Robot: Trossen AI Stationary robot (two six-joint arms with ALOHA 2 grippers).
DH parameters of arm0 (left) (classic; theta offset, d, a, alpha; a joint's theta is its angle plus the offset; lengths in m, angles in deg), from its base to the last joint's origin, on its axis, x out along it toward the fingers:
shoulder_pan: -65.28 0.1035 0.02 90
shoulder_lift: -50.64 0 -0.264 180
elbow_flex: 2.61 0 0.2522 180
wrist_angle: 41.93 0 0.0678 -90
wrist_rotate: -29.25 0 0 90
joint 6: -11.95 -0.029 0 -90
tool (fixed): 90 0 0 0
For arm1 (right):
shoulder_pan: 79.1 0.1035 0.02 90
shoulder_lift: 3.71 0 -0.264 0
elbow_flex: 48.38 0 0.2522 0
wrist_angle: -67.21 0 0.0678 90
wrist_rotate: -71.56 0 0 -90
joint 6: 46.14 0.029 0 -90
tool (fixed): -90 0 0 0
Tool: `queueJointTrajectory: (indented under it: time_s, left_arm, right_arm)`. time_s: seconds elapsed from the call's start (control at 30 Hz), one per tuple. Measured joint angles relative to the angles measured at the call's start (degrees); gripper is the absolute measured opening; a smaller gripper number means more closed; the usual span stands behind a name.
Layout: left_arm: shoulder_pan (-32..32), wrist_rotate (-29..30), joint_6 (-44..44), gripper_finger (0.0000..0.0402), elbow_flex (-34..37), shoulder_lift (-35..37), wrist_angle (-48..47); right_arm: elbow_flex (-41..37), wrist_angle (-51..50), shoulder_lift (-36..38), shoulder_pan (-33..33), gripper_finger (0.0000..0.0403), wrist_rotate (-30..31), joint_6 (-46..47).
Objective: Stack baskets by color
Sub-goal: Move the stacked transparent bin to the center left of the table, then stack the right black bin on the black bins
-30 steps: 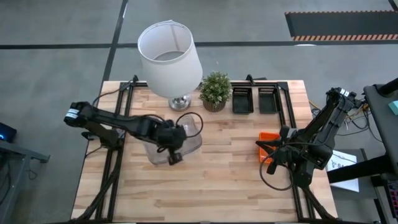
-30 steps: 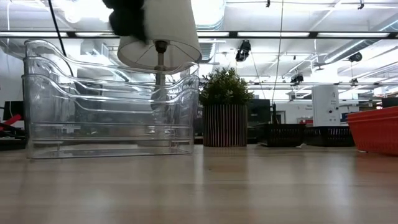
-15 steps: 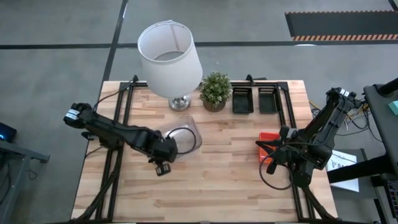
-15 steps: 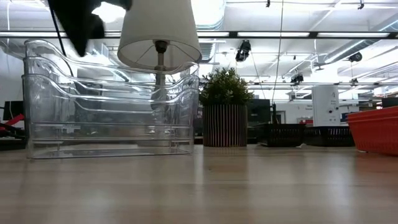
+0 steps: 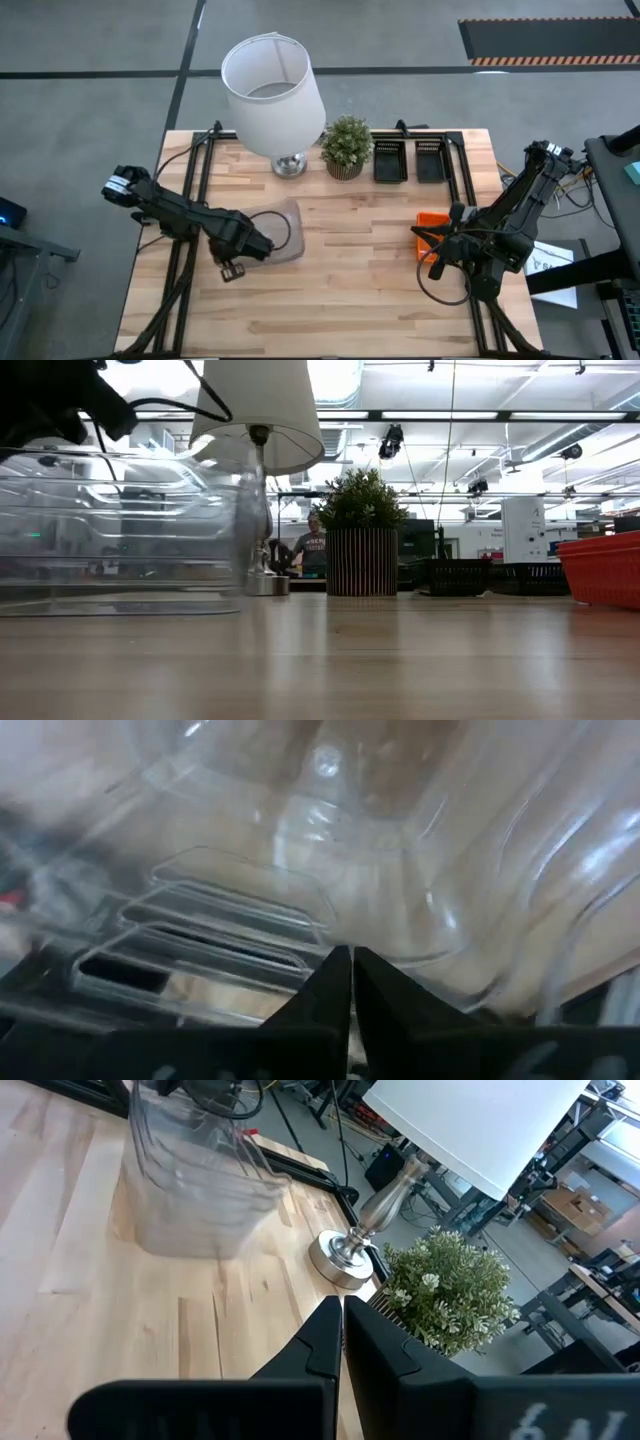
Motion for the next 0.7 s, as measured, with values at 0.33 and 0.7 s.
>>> queueJointTrajectory:
  time_s: [0.33, 0.7]
  left_arm:
    - [-0.1, 7.0, -3.0, 0.0000, -3.7, 3.2, 0.9]
    - [-0.8, 24.2, -41.5, 0.0000, -2.5, 11.9, 45.1]
  right_arm:
    - [0.0, 0.7, 0.0, -3.8, 0.0009, -2.5, 6.2]
    - [0.0, 4.5, -3.3, -23.6, 0.0009, -27.0, 1.5]
